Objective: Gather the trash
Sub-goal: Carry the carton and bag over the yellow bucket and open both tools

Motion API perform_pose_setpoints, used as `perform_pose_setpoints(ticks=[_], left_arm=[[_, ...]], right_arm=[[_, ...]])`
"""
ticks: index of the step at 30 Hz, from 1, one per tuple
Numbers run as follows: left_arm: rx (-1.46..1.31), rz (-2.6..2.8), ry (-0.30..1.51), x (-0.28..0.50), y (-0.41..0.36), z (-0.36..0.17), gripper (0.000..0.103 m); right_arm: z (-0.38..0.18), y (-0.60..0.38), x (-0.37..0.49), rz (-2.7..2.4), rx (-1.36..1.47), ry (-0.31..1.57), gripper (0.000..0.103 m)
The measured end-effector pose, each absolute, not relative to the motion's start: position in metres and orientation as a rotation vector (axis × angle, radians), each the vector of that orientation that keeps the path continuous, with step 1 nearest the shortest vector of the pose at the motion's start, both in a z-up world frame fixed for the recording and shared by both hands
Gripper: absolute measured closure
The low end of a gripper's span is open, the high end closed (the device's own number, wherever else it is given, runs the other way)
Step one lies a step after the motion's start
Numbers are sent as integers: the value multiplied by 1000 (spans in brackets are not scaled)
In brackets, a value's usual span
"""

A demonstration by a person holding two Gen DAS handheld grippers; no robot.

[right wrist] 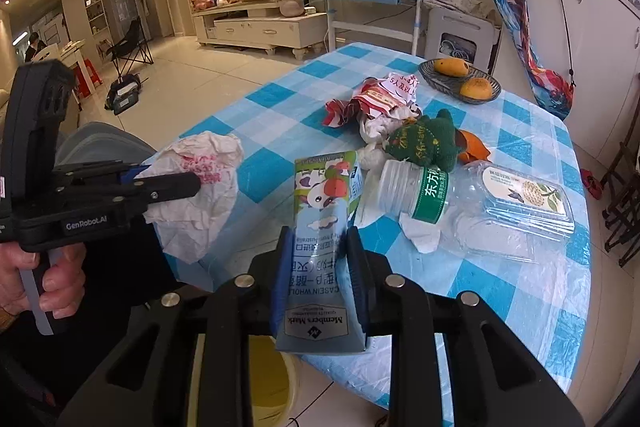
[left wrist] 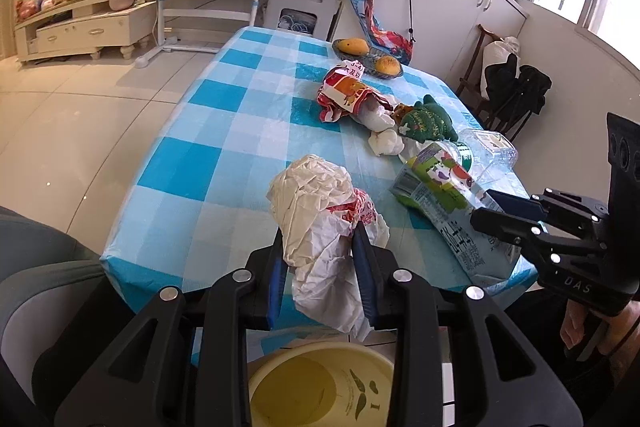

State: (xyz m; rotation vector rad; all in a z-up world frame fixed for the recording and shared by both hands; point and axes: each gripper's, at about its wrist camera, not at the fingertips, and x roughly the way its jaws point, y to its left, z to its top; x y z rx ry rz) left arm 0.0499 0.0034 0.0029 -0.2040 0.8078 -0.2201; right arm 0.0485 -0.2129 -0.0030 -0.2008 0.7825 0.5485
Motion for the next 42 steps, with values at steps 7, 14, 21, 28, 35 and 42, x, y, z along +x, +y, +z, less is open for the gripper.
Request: perform_pose_setpoints(ticks=[7, 14, 21, 28, 35, 42], left_arm=[[-190, -256, 816, 28, 3, 6, 73], [-191, -239, 843, 1, 13, 3, 73], [-154, -204, 880, -15, 19, -4, 73], [-39, -206, 931, -19, -1, -16, 73], [70, -305, 1031, -20, -21, -30, 74], [265, -410, 1132, -32, -54, -46, 48]], right_arm=[[4, -211, 30, 605, -173, 776, 76], [5, -185, -19, 738, -214, 830, 76], [-40, -162, -40, 806, -213, 968, 76], [-69, -162, -39, 778, -233, 1072, 59], [-47, -199, -34, 644, -125, 966, 42], [-29, -225, -28, 566, -28, 841, 34]])
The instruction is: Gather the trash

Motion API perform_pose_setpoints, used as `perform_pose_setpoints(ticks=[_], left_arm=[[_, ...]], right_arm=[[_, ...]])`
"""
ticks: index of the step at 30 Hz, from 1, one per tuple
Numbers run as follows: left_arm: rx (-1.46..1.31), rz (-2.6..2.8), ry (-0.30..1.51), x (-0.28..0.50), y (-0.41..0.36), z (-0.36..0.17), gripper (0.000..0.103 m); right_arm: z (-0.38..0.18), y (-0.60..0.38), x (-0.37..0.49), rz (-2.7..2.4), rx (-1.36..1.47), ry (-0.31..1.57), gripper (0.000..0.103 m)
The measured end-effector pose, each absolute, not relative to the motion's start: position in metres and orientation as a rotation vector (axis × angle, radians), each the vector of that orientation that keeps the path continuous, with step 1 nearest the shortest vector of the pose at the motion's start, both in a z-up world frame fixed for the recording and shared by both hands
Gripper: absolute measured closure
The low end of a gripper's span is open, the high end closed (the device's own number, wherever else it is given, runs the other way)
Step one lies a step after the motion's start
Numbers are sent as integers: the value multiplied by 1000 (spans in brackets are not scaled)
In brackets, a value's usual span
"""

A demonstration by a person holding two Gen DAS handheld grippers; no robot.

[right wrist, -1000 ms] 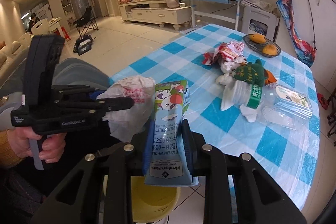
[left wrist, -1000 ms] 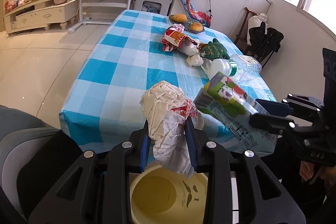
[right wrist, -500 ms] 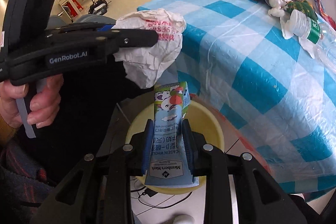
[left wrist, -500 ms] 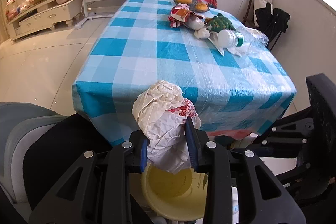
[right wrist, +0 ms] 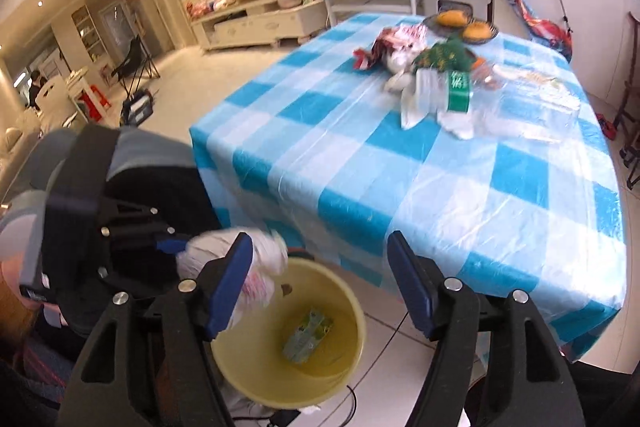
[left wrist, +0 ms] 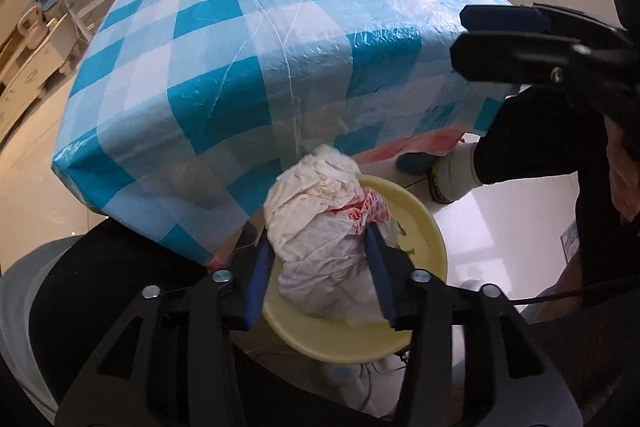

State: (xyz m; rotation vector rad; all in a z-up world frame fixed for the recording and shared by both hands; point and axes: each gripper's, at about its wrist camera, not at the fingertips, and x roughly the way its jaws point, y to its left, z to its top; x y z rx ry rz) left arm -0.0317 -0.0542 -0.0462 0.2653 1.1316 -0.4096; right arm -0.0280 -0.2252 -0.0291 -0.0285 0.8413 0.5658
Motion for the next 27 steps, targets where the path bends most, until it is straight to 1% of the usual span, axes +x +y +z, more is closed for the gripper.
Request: perform_pose_setpoints(ticks=[1, 3, 4, 6, 7, 10, 13, 18, 21, 27], left_arm=[[259, -401, 1118, -31, -53, -44, 45], [219, -379, 1077, -28, -47, -37, 39], [180, -359, 1039, -25, -42, -30, 38], [116, -307, 962, -20, -33, -19, 30], [86, -292, 933, -15, -29, -13, 29], [37, -236, 857, -4, -22, -1, 28], [-24, -180, 802, 2, -12, 0, 27], [-78, -125, 799, 2, 3, -8, 26], [-87, -112, 788, 2, 6, -9, 23], [-84, -104, 793, 3, 6, -12, 22]], right_arm=[[-25, -227, -29, 561, -23, 823, 31], [-21, -230, -30, 545, -21, 791, 29], [-19, -229, -31, 541, -19, 782, 28], [-17, -231, -29, 534, -10, 769, 28], [-13, -232, -28, 531, -6, 765, 27], [-14, -232, -25, 519, 0, 767, 26], [-14, -230, -25, 514, 1, 765, 26], [-15, -227, -24, 512, -5, 751, 26], [-16, -225, -25, 515, -11, 745, 25], [-17, -221, -27, 520, -37, 745, 23]])
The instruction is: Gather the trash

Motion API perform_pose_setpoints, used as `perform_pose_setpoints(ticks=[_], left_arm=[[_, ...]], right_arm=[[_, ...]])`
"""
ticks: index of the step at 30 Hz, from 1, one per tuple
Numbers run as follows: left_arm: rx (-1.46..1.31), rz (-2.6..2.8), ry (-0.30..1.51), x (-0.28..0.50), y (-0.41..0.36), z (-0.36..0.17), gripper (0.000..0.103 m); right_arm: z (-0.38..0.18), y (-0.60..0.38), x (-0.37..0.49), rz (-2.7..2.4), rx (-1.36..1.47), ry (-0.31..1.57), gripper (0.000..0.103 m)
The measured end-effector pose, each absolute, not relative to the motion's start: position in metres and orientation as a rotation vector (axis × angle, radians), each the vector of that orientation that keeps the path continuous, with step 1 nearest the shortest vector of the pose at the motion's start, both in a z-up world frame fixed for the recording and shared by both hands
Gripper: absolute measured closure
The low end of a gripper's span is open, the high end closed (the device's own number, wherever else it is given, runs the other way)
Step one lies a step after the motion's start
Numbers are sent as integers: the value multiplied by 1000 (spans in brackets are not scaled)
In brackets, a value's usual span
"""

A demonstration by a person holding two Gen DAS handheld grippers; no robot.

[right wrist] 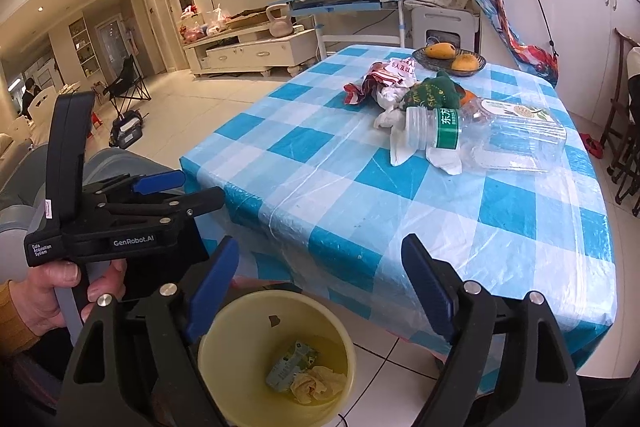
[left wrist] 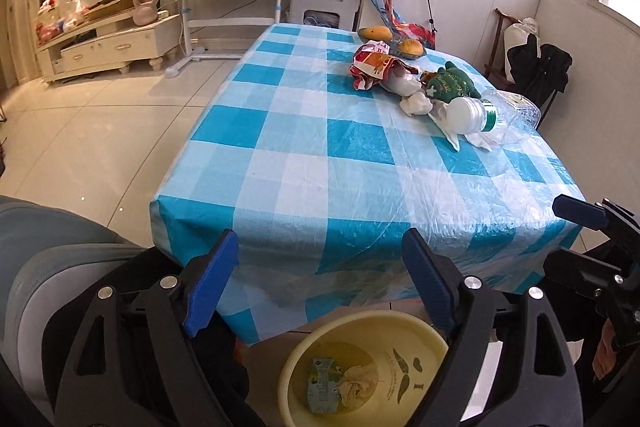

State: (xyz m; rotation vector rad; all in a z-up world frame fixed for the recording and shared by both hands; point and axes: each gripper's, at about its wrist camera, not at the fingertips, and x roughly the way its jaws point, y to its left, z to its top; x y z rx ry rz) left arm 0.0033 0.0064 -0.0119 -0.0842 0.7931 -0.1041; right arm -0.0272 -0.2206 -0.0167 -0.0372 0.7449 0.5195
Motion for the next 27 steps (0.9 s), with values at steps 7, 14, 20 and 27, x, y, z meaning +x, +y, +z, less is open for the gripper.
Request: perform_pose_setpoints(ticks=[7, 14, 20, 27], left_arm=[[-74, -105, 792, 1, 5, -13, 22], [-75, -105, 793, 1, 4, -13, 22], [-77, -104, 795, 1, 3, -14, 21], [-77, -104, 794, 1, 4, -14, 20]], right_arm=[[-17, -219, -29, 519, -44, 742, 22], [-15, -218, -30, 520, -46, 739, 22], [-15, -218, -30, 519, -46, 739, 22], [-16, -218, -30, 519, -49, 738, 22]])
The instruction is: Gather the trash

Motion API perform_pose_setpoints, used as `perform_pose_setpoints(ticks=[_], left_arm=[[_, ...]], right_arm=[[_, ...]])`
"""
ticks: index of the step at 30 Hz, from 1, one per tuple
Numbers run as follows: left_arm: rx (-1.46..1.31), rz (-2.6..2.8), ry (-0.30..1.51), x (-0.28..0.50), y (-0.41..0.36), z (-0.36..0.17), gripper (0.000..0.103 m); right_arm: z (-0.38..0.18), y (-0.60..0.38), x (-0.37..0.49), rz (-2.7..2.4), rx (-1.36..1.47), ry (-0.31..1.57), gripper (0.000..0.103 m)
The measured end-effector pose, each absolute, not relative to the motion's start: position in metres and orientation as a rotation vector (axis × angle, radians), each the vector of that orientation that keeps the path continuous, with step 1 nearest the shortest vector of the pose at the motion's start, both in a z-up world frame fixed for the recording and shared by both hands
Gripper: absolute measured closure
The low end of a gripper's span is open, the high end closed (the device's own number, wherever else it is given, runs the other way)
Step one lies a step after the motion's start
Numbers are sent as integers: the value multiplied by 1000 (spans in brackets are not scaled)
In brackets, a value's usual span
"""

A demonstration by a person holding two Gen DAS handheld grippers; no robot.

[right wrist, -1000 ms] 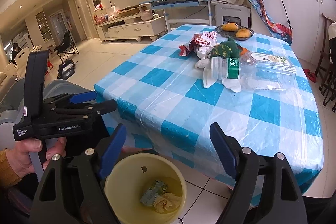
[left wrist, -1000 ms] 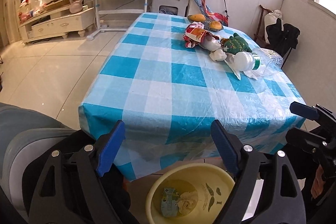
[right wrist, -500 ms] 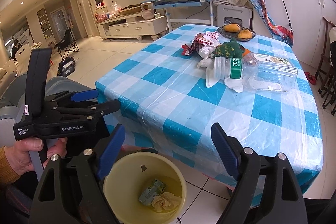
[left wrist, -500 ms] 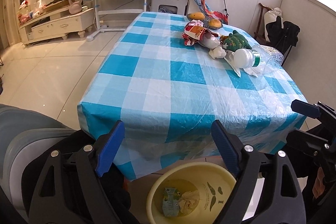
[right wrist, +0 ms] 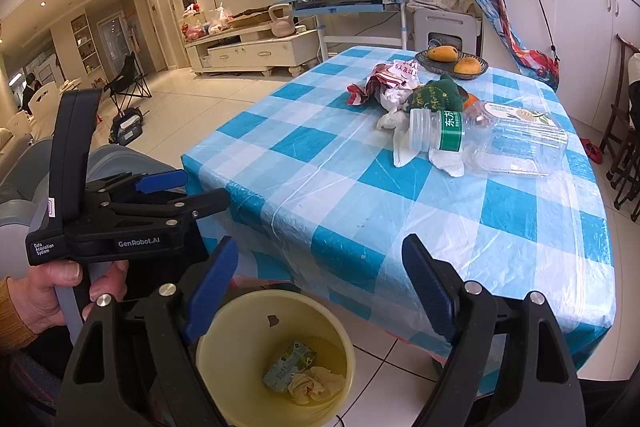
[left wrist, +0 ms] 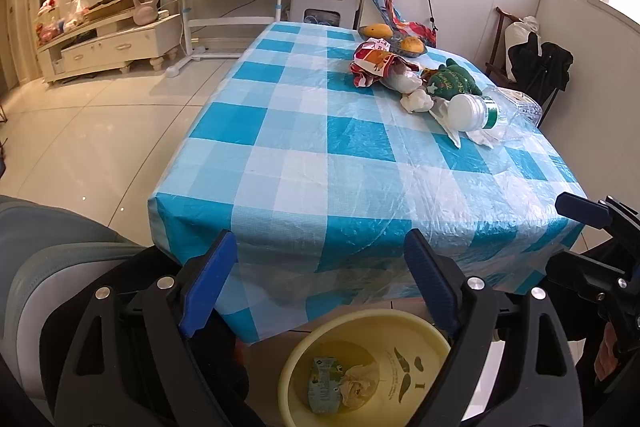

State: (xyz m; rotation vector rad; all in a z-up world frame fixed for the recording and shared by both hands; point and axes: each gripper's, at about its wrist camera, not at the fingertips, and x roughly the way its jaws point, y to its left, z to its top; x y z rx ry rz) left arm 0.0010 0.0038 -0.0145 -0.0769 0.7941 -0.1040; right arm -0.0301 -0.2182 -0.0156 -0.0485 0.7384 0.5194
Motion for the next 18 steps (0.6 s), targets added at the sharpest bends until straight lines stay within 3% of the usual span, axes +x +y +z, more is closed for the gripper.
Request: perform_pose_setpoints(ticks=[18], left_arm=[[-76, -105, 794, 1, 4, -14, 17]], right_arm=[[-15, -218, -30, 519, -49, 737, 22]])
